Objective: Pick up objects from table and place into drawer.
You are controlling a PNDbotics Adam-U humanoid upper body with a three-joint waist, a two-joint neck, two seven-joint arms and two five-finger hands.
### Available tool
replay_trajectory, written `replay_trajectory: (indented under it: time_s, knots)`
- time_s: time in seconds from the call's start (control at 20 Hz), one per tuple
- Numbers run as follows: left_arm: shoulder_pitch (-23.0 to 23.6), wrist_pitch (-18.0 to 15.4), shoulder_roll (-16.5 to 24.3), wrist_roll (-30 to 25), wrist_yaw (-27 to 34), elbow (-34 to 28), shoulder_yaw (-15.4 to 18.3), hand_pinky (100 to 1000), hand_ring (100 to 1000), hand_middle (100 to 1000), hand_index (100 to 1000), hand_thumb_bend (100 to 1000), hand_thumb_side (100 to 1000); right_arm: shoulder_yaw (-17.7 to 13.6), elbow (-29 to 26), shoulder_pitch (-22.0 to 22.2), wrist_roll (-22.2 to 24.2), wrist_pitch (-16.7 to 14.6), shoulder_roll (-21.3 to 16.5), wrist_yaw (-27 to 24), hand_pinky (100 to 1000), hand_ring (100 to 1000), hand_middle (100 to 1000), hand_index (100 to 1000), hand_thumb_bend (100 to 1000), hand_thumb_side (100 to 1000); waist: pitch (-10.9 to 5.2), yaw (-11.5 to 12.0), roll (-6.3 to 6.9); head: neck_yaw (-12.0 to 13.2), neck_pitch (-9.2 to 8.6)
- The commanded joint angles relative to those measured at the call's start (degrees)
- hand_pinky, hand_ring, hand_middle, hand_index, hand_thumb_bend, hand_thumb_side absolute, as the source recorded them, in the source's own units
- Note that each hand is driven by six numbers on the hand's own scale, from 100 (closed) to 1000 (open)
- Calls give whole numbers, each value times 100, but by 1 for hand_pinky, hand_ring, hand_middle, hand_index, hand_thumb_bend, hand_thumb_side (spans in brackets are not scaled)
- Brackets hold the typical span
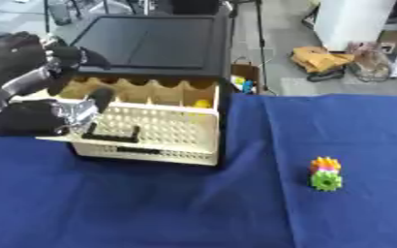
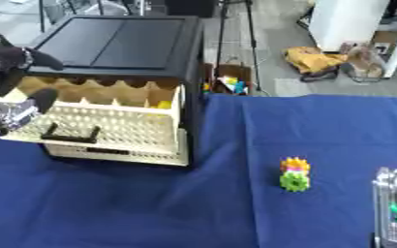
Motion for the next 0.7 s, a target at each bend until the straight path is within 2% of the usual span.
replay_trajectory:
  time_s: [0.05,0.2,0.4,0.7]
  knots:
    - [-105,170,168,357,362,-39,376,100,100,201,829,259,1000,-12,-87,-116,-16,53,-103,68,674,521,474,747,100,1000,-135,25,4,-67,8]
    - [-56,399,150,843,697,-39,596,100,100,198,826,281,1000,-13,-87,-188,85,274,-230,127,696,564,478,766,100,1000,-136,41,-2,-157,28]
    - [87,632,144,1603,1135,-39,678,100,100,216,829,313,1000,34,-87,-464,962,1048,-621,578,784,722,535,820,100,1000,-140,44,-18,-241,55]
    - [241,773,121,2230,1316,-39,689,100,100,249,828,326,1000,254,-87,-1043,2643,1827,-1213,1493,821,811,607,861,317,1000,-162,59,-39,-293,105]
